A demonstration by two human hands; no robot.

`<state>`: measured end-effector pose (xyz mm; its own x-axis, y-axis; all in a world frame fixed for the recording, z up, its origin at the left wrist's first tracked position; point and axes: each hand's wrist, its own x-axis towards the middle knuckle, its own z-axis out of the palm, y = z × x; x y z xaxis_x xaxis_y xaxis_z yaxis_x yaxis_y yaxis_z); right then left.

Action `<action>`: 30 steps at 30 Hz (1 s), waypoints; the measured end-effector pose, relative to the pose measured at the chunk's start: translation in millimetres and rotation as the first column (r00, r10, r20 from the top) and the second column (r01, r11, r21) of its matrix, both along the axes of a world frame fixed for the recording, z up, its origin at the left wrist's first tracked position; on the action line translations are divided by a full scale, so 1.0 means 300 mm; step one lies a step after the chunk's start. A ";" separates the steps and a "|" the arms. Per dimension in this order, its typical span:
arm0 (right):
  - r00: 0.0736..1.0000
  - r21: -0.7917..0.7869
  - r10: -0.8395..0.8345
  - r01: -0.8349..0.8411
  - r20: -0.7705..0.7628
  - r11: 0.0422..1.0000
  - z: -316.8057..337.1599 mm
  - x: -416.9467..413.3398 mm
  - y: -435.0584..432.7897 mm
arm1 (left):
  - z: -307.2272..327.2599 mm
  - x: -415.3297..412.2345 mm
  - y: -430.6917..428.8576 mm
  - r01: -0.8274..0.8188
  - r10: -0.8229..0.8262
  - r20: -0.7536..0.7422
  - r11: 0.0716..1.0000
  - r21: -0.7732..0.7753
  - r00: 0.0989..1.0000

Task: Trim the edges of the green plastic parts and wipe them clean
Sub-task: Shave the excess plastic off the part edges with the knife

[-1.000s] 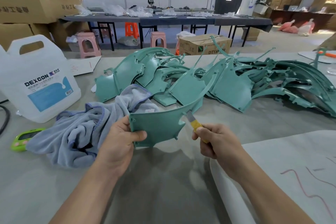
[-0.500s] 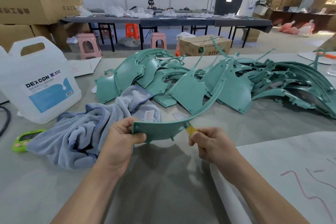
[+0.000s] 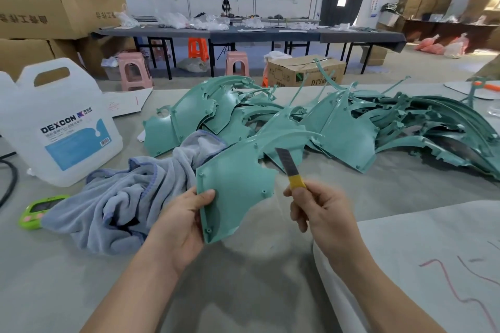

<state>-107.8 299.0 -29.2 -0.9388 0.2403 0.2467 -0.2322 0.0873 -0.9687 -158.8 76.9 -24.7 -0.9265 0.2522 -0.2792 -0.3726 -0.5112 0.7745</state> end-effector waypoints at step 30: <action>0.975 -0.106 0.208 -0.216 -0.082 0.971 0.010 0.005 -0.041 | 0.040 0.032 0.023 0.004 -0.045 0.191 0.978 0.210 0.980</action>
<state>-106.3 286.8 -26.2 -0.9529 0.0674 0.2957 -0.3006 -0.0810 -0.9503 -149.3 83.7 -12.7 -0.8524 0.3459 -0.3920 -0.5198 -0.6416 0.5641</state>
